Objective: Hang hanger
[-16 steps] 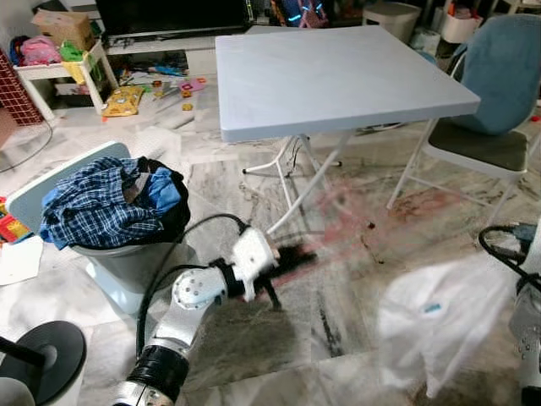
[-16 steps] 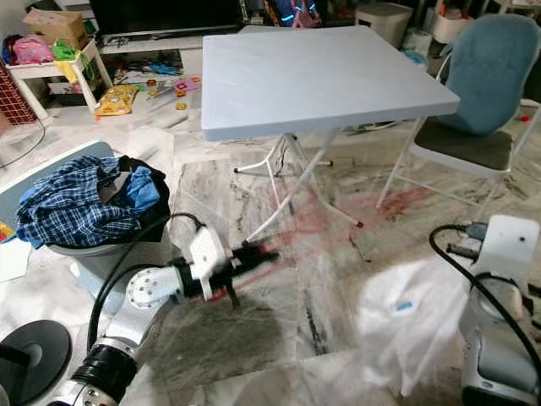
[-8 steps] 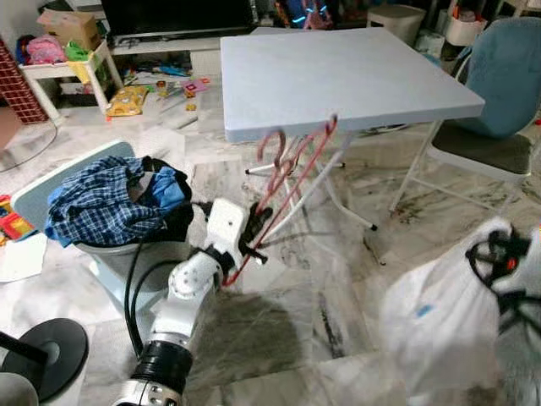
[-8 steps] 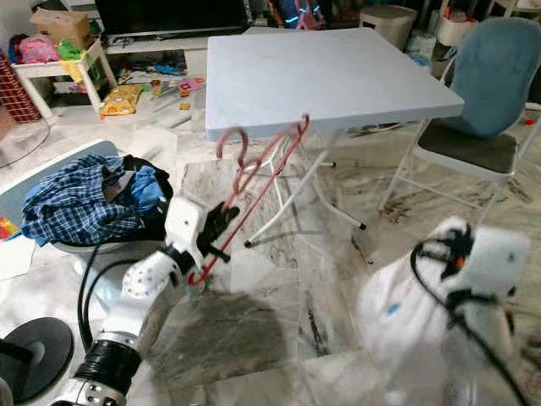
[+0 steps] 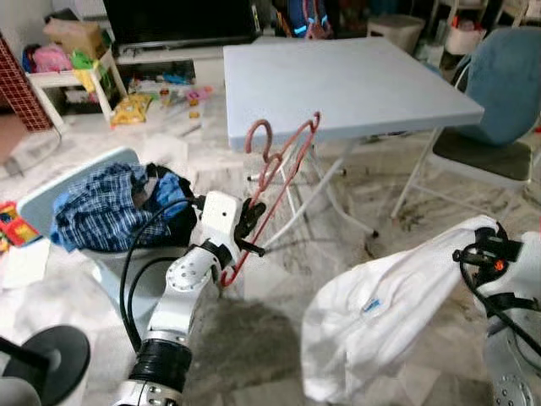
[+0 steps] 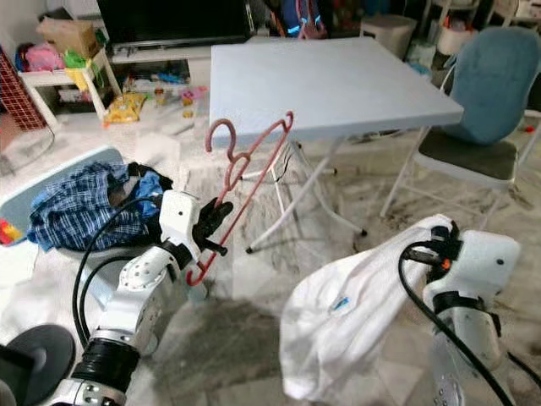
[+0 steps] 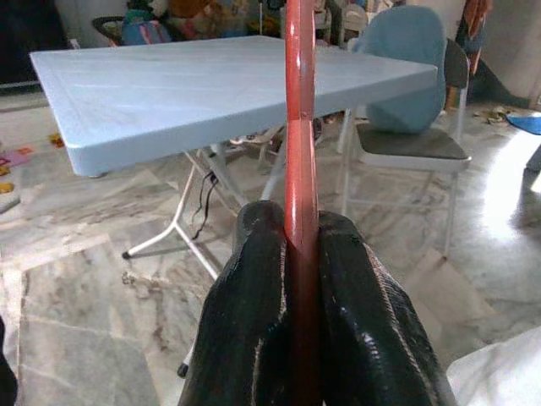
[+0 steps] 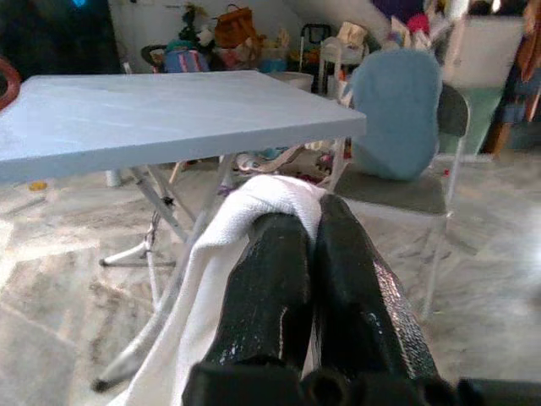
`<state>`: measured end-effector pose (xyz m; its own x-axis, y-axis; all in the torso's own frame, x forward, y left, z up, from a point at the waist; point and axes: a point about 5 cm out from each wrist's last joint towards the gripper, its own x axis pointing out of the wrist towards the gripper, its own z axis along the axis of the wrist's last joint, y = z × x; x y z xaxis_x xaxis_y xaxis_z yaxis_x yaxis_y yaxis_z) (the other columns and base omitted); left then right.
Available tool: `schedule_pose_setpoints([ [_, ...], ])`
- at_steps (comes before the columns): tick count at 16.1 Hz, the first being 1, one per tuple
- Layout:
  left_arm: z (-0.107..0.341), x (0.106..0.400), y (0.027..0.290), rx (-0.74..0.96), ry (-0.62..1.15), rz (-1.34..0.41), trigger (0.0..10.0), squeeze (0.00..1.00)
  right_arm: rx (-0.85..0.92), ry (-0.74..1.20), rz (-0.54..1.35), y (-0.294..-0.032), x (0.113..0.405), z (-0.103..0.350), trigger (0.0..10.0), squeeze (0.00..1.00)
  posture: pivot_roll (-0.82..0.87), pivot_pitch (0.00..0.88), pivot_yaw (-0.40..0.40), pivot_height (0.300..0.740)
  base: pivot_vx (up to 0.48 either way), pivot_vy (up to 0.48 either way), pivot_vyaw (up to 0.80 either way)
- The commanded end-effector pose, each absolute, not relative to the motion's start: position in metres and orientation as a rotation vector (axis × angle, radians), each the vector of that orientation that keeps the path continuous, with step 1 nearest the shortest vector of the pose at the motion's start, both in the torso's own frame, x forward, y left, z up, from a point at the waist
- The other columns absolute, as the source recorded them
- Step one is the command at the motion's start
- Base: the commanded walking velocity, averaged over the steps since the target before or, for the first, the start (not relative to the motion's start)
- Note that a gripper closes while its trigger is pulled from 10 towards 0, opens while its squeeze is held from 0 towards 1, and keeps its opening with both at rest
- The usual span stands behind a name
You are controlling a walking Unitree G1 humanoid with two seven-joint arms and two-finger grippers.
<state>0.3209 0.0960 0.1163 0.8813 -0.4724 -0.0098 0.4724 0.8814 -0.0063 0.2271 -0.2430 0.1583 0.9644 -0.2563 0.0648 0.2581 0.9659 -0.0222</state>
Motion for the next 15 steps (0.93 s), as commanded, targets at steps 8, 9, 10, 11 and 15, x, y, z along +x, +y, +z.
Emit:
schedule_pose_setpoints([
  [8,0.126,0.32,0.096,-0.008,-0.002,-0.494,10.0,0.0,-0.077,-0.054,-0.206,-0.225,0.228,0.156,10.0,0.0,0.0,0.0,0.019,0.74,0.478,0.0,0.0],
  [9,0.125,0.32,0.096,-0.008,0.0,-0.495,10.0,0.0,-0.058,-0.07,-0.204,-0.224,0.228,0.157,10.0,0.0,0.0,0.0,0.019,0.74,0.48,0.0,0.0],
  [10,0.125,0.32,0.096,-0.007,0.002,-0.494,10.0,0.0,-0.047,-0.083,-0.205,-0.223,0.23,0.159,10.0,0.0,0.0,0.0,0.018,0.74,0.48,0.0,0.0],
  [11,0.125,0.32,0.096,-0.007,0.002,-0.494,10.0,0.0,-0.033,-0.091,-0.197,-0.221,0.231,0.16,10.0,0.0,0.0,0.0,0.018,0.74,0.48,0.0,0.0],
  [15,0.125,0.323,0.099,0.0,0.002,-0.471,10.0,0.0,-0.056,-0.098,-0.184,-0.22,0.235,0.162,10.0,0.0,0.01,0.0,0.016,0.74,0.48,0.0,0.0],
])
